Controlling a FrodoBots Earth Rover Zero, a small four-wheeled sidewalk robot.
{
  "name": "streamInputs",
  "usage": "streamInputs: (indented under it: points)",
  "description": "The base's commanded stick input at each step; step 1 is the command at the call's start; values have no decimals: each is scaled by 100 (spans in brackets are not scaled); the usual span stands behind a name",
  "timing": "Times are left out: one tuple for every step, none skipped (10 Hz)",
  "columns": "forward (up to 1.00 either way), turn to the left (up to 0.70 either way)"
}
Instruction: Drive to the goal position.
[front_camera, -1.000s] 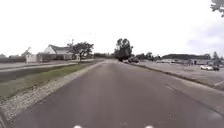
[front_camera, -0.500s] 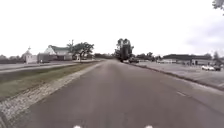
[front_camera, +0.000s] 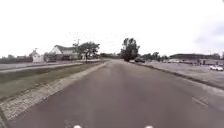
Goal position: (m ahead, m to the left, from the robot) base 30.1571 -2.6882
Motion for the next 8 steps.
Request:
streamInputs:
  points:
    - [70,0]
    - [70,0]
    - [70,0]
    - [70,0]
    - [70,0]
    - [70,0]
    - [70,0]
    - [70,0]
